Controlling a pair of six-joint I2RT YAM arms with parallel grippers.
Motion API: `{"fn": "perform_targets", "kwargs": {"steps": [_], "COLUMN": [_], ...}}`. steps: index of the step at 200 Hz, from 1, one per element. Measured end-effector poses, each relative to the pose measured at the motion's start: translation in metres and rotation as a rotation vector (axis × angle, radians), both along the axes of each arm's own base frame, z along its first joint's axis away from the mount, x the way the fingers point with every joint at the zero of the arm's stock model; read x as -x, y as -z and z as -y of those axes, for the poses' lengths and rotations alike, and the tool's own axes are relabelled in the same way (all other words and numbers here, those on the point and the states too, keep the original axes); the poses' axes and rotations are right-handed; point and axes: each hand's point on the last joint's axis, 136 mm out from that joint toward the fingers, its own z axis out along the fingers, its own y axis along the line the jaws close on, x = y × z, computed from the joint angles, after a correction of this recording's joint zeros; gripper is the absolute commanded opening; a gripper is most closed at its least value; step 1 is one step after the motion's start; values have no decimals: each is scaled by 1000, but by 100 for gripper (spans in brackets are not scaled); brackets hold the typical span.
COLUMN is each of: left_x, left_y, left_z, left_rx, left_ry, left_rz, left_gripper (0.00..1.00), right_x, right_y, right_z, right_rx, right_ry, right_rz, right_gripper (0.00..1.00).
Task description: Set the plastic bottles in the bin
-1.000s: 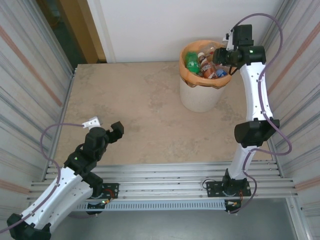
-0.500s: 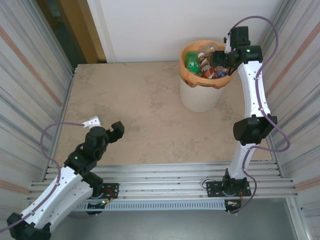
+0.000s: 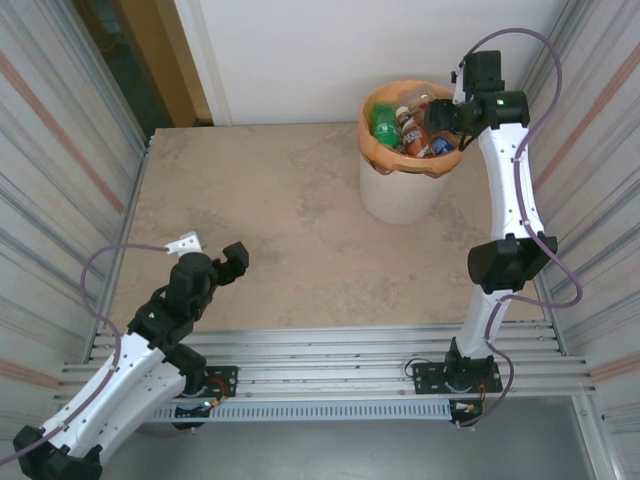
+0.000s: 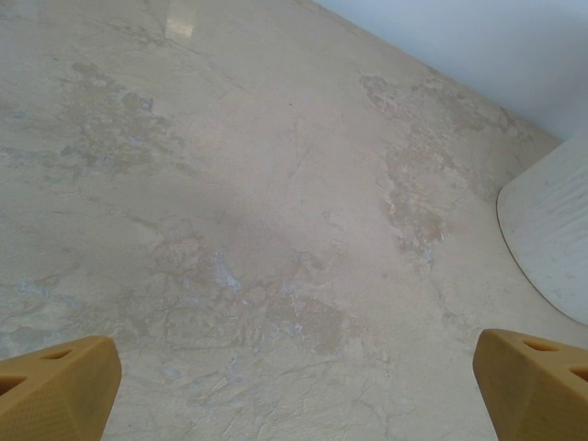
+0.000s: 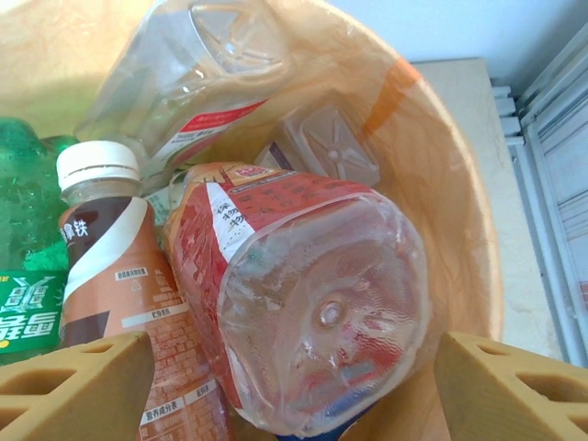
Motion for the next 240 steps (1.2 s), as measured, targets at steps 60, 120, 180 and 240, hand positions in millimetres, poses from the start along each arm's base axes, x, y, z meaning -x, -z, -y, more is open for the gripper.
{"fn": "perform_targets", "kwargs": {"steps": [60, 120, 180, 240], "left_x": [0, 0, 0, -1], "left_y": [0, 1, 1, -9], "left_z": [1, 1, 1, 2], "left_rx": [2, 3, 3, -3], "left_ry": [4, 7, 7, 15], "left_rz": [-1, -3, -3, 16], "left_gripper": [99, 99, 99, 99], "right_x": [-13, -23, -12, -5], "right_y": [-21, -15, 25, 16], "right_z": [-1, 0, 11, 5], "right_rx": [-3, 6, 2, -27], "right_ry": [-1, 4, 31, 5], "right_rz": [101, 123, 60, 80], "right_gripper": [55, 37, 36, 49]}}
